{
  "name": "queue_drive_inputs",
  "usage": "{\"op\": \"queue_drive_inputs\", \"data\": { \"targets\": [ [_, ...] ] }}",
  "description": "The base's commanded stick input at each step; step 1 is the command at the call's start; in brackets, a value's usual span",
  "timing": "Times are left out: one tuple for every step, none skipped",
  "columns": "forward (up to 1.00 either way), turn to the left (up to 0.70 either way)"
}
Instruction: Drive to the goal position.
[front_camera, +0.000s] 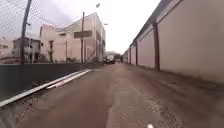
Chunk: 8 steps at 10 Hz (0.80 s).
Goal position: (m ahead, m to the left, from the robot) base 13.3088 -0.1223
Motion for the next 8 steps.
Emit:
{"op": "queue_drive_inputs", "data": {
  "targets": [
    [0.70,0.00],
    [0.70,0.00],
    [0.70,0.00],
    [0.70,0.00],
    [0.70,0.00],
    [0.70,0.00],
    [0.70,0.00],
    [0.70,0.00]
  ]
}}
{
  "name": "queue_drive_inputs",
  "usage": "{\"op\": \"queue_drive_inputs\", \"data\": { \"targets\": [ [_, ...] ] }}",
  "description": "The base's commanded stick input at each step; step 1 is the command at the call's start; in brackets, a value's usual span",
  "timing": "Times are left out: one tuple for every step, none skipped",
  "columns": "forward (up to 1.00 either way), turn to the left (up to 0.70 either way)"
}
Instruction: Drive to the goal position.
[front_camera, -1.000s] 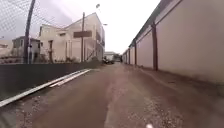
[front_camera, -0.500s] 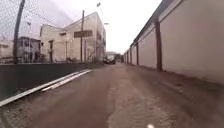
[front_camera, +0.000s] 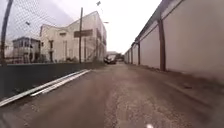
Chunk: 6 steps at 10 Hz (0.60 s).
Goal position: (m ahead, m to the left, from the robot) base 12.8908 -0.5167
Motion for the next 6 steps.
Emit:
{"op": "queue_drive_inputs", "data": {
  "targets": [
    [0.70,0.00],
    [0.70,0.00],
    [0.70,0.00],
    [0.70,0.00],
    [0.70,0.00],
    [0.70,0.00]
  ]
}}
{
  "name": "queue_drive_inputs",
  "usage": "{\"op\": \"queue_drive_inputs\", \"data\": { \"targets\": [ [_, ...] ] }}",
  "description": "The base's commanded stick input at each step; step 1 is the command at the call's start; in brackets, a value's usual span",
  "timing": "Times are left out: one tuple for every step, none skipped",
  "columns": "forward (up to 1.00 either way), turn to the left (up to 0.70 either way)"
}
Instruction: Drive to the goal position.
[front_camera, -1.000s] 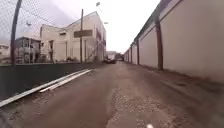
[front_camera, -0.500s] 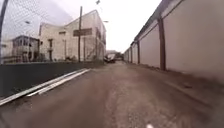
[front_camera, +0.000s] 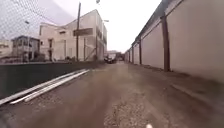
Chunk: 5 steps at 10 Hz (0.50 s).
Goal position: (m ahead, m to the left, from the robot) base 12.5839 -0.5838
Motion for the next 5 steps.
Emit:
{"op": "queue_drive_inputs", "data": {
  "targets": [
    [0.70,0.00],
    [0.70,0.00],
    [0.70,0.00],
    [0.70,-0.03],
    [0.70,-0.24]
  ]
}}
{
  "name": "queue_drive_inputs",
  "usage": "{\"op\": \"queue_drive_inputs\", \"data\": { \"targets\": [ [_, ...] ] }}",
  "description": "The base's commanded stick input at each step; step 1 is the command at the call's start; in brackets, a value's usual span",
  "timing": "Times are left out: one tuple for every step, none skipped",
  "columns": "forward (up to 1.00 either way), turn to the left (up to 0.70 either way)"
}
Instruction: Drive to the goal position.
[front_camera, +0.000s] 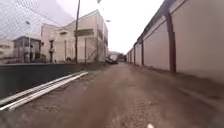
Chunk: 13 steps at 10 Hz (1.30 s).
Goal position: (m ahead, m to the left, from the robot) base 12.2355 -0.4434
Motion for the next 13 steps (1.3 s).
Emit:
{"op": "queue_drive_inputs", "data": {
  "targets": [
    [0.70,-0.30],
    [0.70,-0.19],
    [0.70,-0.09],
    [0.70,-0.35],
    [0.70,-0.35],
    [0.70,-0.27],
    [0.70,-0.12],
    [0.70,-0.04],
    [0.70,-0.08],
    [0.70,-0.26],
    [0.70,-0.35],
    [0.70,-0.35],
    [0.70,-0.35]
  ]
}}
